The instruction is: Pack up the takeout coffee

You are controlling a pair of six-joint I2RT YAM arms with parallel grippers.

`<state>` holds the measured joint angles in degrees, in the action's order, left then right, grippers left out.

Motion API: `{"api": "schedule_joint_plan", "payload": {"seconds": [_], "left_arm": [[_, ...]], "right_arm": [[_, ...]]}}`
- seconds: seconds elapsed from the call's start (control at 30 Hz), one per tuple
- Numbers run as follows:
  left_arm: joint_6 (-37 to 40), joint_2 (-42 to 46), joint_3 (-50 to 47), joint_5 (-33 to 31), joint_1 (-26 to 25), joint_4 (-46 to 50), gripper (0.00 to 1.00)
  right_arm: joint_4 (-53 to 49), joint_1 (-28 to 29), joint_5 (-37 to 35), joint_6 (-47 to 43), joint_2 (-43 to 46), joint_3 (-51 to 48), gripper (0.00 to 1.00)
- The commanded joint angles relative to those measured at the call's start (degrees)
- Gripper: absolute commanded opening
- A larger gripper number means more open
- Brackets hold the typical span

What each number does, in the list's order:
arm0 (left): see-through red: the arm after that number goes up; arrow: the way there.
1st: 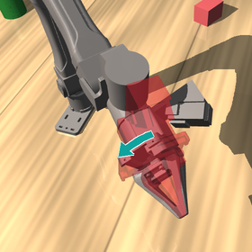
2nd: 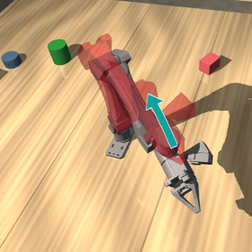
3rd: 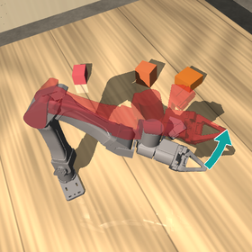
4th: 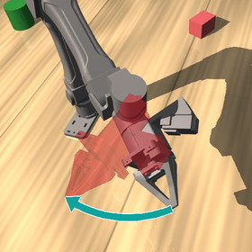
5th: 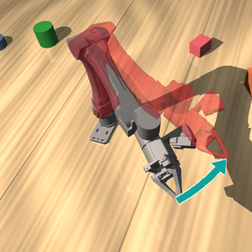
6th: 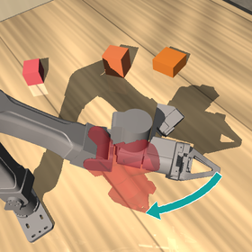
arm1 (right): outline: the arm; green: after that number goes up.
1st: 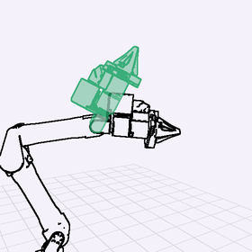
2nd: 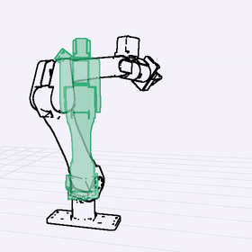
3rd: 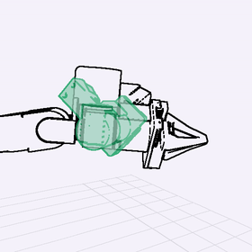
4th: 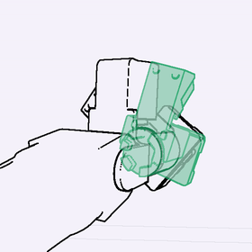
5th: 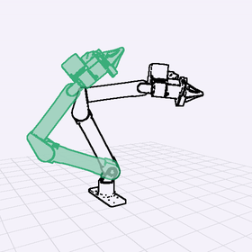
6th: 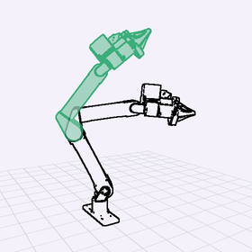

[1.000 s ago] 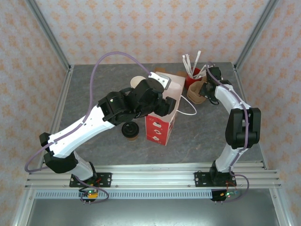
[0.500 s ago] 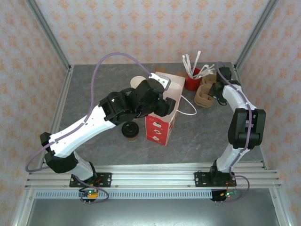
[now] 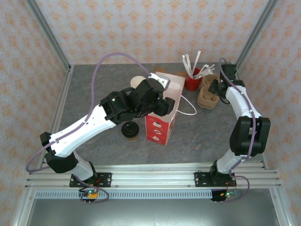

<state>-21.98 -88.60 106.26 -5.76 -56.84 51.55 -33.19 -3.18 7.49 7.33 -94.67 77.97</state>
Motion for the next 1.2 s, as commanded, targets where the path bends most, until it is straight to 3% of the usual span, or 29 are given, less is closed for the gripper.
{"api": "schedule_joint_plan", "payload": {"seconds": [0.0, 1.17], "left_arm": [[1.2, 1.5, -0.7, 0.6, 0.7, -1.2, 0.65], [1.6, 1.2, -1.4, 1.9, 0.9, -1.5, 0.65]], "right_arm": [[0.6, 0.7, 1.0, -2.8, -2.2, 3.0, 0.48], [-0.3, 0.8, -1.5, -9.1, -14.8, 11.9, 0.47]]}}
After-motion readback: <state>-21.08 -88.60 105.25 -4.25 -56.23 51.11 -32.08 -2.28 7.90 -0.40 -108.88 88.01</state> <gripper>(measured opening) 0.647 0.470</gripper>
